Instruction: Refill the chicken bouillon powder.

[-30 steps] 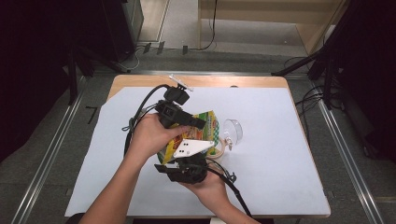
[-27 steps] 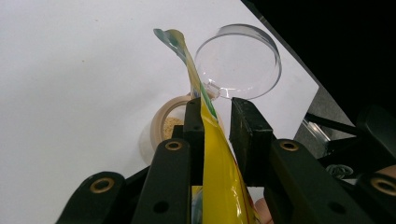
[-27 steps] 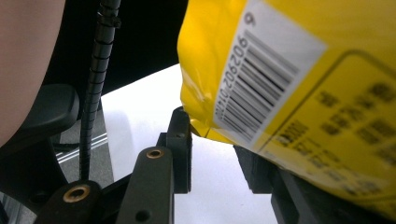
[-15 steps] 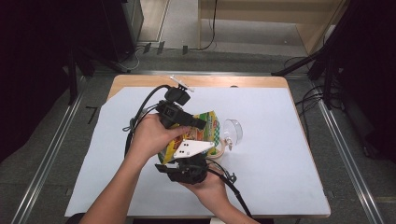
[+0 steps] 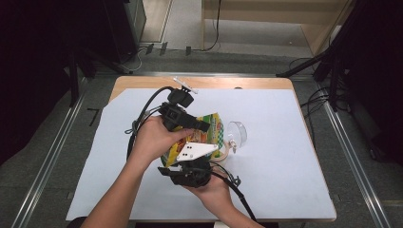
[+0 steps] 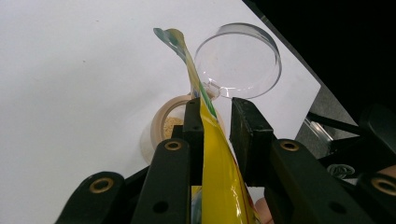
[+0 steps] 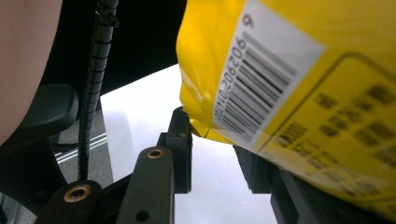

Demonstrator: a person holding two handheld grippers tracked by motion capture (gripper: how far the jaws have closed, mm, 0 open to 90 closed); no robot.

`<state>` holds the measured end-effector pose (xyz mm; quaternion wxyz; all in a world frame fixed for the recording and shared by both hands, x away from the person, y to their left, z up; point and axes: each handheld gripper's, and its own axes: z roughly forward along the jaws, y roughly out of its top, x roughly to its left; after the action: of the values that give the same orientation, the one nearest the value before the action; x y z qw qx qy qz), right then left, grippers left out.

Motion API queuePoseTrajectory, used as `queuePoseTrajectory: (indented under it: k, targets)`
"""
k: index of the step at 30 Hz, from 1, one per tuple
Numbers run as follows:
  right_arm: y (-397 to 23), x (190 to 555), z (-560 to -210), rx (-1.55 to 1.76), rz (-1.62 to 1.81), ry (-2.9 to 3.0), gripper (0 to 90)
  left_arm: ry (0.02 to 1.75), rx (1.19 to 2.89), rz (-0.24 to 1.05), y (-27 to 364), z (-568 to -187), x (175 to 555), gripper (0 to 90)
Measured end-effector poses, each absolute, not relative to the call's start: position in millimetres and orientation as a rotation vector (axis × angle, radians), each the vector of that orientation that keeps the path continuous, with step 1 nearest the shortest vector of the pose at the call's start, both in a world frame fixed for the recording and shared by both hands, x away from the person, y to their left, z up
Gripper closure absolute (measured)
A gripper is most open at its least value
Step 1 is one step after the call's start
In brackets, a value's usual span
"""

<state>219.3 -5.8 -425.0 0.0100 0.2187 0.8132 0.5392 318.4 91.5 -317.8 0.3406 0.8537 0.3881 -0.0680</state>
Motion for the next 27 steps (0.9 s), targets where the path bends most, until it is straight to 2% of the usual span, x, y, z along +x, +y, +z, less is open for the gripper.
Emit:
queuePoseTrajectory:
  k: [27]
  targets:
    - [-5.7,219.2,-423.7,0.686,1.69,2.535,69.4,1.011,2.221,-0.169,91.9,-317.6,319.0,77.6]
